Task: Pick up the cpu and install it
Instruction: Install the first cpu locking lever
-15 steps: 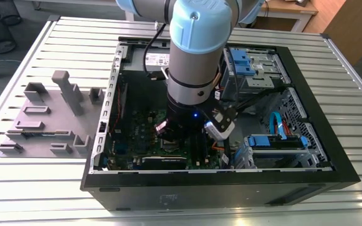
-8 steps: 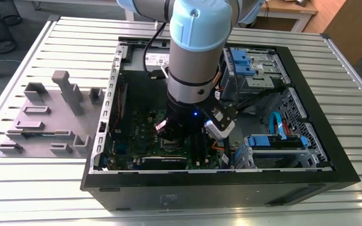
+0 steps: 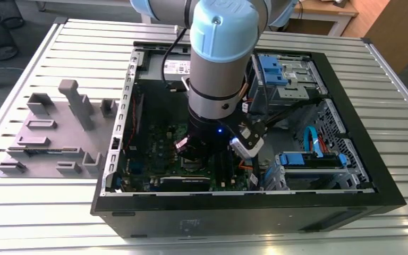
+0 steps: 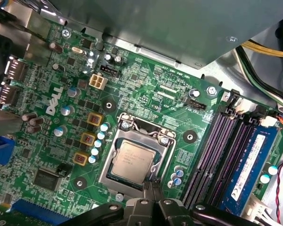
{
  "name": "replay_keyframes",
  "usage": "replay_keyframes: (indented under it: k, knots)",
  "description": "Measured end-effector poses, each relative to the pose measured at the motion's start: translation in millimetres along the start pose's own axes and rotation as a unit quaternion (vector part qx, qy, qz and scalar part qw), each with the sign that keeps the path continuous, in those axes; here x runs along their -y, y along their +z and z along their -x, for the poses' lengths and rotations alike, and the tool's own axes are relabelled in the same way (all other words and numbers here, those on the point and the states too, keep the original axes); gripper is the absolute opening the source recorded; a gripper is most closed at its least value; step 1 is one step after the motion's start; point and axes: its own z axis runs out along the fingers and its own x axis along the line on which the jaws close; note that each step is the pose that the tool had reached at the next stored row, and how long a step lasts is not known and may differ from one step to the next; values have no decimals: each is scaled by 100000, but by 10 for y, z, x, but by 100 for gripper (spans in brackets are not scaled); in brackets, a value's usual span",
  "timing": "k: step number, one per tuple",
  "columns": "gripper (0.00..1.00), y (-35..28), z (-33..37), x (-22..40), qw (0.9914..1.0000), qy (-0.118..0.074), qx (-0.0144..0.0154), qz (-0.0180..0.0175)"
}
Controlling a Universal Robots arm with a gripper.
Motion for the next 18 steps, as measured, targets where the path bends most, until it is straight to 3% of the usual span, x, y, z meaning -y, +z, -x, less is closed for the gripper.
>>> replay_keyframes:
  k: [6,18]
  knots:
    - [11,31,12,2,100000,14,152,-33]
    - [11,37,49,15,100000,8,136,-55]
